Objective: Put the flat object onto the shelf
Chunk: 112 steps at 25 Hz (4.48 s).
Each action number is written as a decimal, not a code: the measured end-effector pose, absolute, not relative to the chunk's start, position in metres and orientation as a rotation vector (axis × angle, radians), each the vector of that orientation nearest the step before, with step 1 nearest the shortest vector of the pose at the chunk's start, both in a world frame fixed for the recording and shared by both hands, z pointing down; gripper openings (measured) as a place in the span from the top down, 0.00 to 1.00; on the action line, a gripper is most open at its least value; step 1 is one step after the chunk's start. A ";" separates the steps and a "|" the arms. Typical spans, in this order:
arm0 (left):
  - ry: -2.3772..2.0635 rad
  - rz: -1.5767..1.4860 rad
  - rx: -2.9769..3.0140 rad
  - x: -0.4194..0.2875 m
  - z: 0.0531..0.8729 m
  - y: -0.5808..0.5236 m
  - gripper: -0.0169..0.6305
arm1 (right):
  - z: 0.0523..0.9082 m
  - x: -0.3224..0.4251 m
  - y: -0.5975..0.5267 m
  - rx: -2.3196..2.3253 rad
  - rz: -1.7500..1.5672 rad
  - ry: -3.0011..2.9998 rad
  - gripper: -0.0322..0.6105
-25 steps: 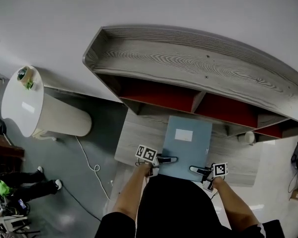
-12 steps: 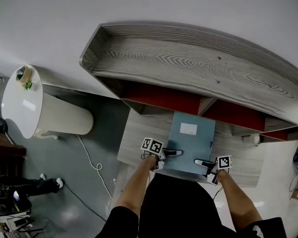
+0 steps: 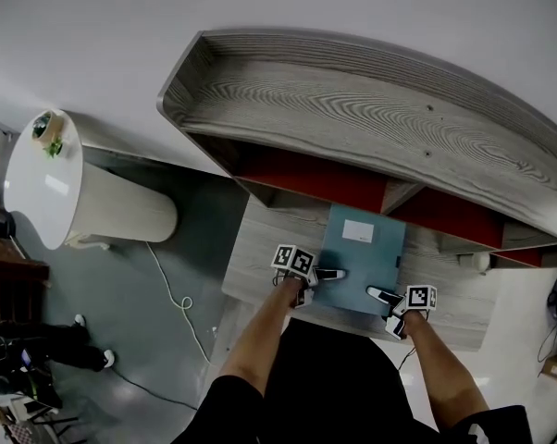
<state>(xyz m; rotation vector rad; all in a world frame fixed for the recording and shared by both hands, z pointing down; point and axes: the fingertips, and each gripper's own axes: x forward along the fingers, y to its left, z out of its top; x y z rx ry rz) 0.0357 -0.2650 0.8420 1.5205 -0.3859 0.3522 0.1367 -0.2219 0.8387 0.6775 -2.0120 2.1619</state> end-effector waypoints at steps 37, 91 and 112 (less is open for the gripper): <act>-0.771 0.537 1.775 0.029 0.830 -0.324 0.36 | 0.859 0.172 -0.258 1.059 1.794 -1.801 0.28; -1.056 0.006 2.534 -0.071 0.460 -0.079 0.96 | 0.495 0.085 -0.052 1.663 0.788 -2.413 0.65; -1.409 -0.064 2.429 0.012 0.437 -0.045 0.96 | 0.448 0.218 -0.035 1.675 0.392 -2.386 0.95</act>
